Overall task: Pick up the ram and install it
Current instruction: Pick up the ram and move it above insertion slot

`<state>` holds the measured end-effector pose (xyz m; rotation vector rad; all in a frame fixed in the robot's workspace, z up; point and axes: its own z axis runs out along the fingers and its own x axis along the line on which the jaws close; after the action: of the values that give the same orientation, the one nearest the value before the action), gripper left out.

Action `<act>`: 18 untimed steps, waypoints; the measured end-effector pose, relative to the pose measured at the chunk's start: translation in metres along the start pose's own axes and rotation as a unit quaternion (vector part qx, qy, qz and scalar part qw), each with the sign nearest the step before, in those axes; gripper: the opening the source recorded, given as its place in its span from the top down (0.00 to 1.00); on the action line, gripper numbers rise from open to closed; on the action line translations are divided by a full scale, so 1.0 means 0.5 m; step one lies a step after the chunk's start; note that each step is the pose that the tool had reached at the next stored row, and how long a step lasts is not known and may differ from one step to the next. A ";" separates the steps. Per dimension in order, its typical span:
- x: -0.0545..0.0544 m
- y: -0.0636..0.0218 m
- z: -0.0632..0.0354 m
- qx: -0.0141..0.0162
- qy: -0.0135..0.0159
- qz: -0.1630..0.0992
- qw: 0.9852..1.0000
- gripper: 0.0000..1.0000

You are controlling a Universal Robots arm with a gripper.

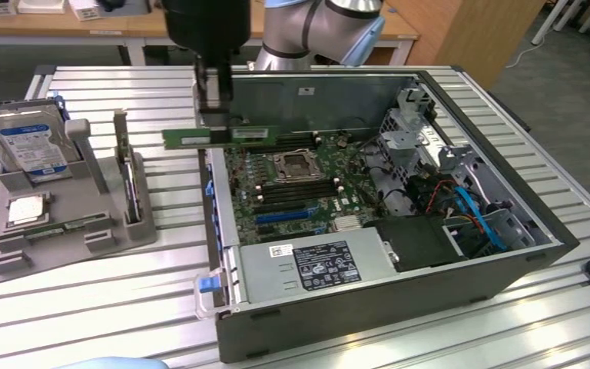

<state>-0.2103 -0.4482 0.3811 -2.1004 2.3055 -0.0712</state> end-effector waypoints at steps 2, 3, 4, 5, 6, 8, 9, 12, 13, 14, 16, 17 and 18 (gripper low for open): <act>-0.002 -0.017 0.001 0.000 0.000 0.000 1.000 0.87; -0.002 -0.025 0.001 0.000 -0.001 0.000 1.000 0.87; -0.003 -0.033 0.001 0.000 -0.001 0.000 1.000 0.87; -0.004 -0.041 0.002 0.000 -0.001 0.000 1.000 0.87; -0.005 -0.049 0.002 0.000 -0.001 0.000 1.000 0.87; -0.006 -0.065 0.003 0.000 -0.001 0.000 1.000 0.87; -0.007 -0.073 0.003 0.000 -0.002 0.000 1.000 0.87; -0.009 -0.097 0.004 0.000 -0.002 0.000 1.000 0.87; -0.010 -0.104 0.005 0.000 -0.002 0.000 1.000 0.87; -0.010 -0.112 0.005 0.000 -0.002 0.000 1.000 0.87; -0.012 -0.128 0.006 0.000 -0.003 0.000 1.000 0.87; -0.013 -0.136 0.006 0.000 -0.003 0.000 1.000 0.87; -0.013 -0.143 0.007 0.000 -0.003 0.000 1.000 0.87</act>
<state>-0.1381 -0.4483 0.3812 -2.0982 2.3019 -0.0636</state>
